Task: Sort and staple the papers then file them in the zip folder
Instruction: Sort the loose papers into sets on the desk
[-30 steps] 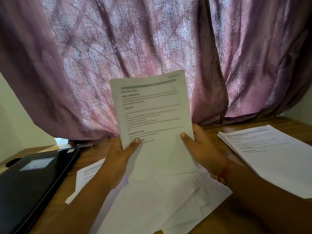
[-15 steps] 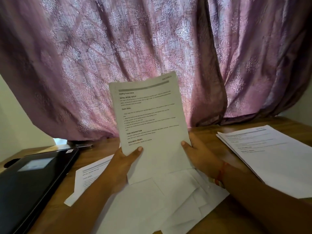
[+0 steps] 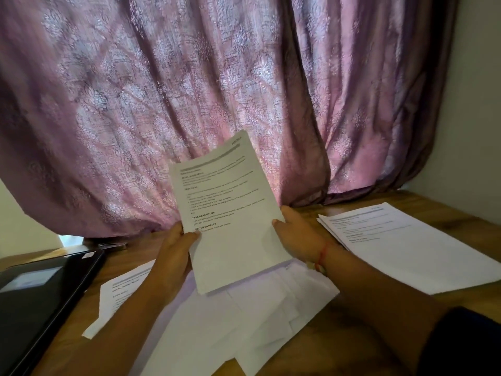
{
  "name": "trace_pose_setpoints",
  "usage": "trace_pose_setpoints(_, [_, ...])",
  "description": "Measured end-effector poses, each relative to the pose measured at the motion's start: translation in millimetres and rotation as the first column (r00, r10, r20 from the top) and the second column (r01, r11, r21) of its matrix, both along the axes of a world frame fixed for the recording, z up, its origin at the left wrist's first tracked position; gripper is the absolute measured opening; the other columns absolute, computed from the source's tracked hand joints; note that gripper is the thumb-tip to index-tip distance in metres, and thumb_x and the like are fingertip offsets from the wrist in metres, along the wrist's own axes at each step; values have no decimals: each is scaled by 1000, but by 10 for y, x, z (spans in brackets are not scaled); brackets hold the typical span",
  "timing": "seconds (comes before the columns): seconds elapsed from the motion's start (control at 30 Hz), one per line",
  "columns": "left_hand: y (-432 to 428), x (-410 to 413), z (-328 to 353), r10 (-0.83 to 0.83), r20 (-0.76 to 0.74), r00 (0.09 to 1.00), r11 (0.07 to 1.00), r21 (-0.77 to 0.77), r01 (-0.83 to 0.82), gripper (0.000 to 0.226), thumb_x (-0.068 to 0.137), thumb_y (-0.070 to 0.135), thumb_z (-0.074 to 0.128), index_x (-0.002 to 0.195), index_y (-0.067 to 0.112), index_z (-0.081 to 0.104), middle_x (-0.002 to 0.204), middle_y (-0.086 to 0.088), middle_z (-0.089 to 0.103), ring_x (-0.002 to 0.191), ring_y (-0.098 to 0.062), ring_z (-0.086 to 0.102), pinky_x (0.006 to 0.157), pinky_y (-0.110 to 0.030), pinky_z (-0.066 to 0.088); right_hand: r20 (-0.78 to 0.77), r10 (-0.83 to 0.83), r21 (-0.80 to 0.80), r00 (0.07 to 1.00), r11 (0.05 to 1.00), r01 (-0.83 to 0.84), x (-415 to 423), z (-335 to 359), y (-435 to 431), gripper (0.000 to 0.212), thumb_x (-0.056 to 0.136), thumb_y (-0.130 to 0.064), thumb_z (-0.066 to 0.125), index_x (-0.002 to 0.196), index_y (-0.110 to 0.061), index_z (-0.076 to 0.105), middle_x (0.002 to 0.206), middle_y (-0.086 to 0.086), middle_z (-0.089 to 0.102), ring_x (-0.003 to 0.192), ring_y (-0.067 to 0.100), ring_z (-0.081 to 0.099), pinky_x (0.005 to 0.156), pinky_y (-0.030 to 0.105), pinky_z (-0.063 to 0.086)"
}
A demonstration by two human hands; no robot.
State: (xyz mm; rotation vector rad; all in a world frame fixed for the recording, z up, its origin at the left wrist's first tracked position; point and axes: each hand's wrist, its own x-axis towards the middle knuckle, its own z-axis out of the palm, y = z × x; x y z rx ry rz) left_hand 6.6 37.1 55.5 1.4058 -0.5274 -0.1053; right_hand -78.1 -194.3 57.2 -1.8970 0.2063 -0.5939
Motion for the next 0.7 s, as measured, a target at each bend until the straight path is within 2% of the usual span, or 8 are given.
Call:
trace_pose_setpoints(0.17, [-94, -151, 219, -132, -4, 991, 987, 91, 132, 39, 98, 18, 57, 136, 24, 59, 129, -8, 68, 120, -36, 64, 100, -62, 51, -91, -81, -83, 993, 994, 73, -285, 205, -154, 23, 98, -20, 43, 118, -23, 54, 107, -2, 61, 92, 16, 60, 74, 28, 53])
trace_pose_setpoints(0.23, [-233, -260, 319, -191, -32, 981, 970, 145, 194, 35, 102, 12, 52, 135, 21, 59, 127, -6, 70, 118, -33, 66, 100, -57, 53, -107, -141, -140, 984, 982, 126, -476, 305, -300, 17, 98, -19, 43, 111, -22, 52, 102, -2, 57, 89, 16, 57, 72, 27, 48])
trace_pose_setpoints(0.37, [-671, -733, 405, -323, -45, 945, 914, 245, 324, 28, 101, 8, 57, 127, 18, 64, 118, -3, 75, 108, -23, 72, 90, -42, 59, -147, -310, -242, 939, 932, 270, -930, 353, -806, 7, 90, -18, 47, 93, -14, 51, 97, 5, 55, 98, 32, 58, 88, 38, 49])
trace_pose_setpoints(0.43, [-945, -1016, 375, -367, -65, 928, 892, 257, 371, 27, 98, 6, 61, 123, 15, 66, 117, -3, 75, 105, -21, 73, 83, -34, 61, -175, -367, -310, 914, 901, 302, -1173, 343, -1056, 14, 85, -21, 51, 91, -10, 57, 94, 5, 59, 98, 33, 62, 82, 32, 48])
trace_pose_setpoints(0.5, [-1232, -1224, 281, -378, -77, 923, 888, 253, 385, 25, 95, 3, 65, 120, 10, 66, 115, -8, 75, 102, -24, 73, 77, -33, 62, -253, -465, -496, 848, 815, 299, -1453, 342, -1235, 18, 90, -15, 53, 101, -6, 64, 97, 8, 63, 99, 29, 62, 74, 24, 41])
trace_pose_setpoints(0.57, [-1522, -1383, 140, -374, -94, 923, 883, 269, 385, 22, 94, 0, 67, 114, 10, 67, 115, -12, 73, 103, -31, 72, 78, -41, 63, -235, -514, -604, 825, 743, 290, -1701, 288, -1448, 32, 93, -14, 51, 122, -7, 62, 125, 12, 63, 116, 29, 58, 93, 28, 43])
trace_pose_setpoints(0.63, [-1782, -1499, -14, -352, -120, 928, 877, 304, 372, 21, 94, -2, 66, 106, 14, 68, 119, -13, 71, 105, -34, 70, 78, -42, 63, -230, -506, -650, 831, 716, 255, -1922, 193, -1595, 48, 94, -18, 51, 142, -18, 49, 149, 9, 46, 135, 26, 44, 114, 32, 31])
trace_pose_setpoints(0.7, [-1986, -1564, -144, -282, -121, 952, 867, 393, 307, 21, 94, 0, 67, 101, 20, 67, 121, -10, 71, 103, -30, 70, 77, -38, 63, -289, -555, -629, 780, 724, 283, -2109, 98, -1663, 55, 95, -23, 54, 148, -21, 40, 153, 6, 39, 139, 24, 39, 114, 28, 26])
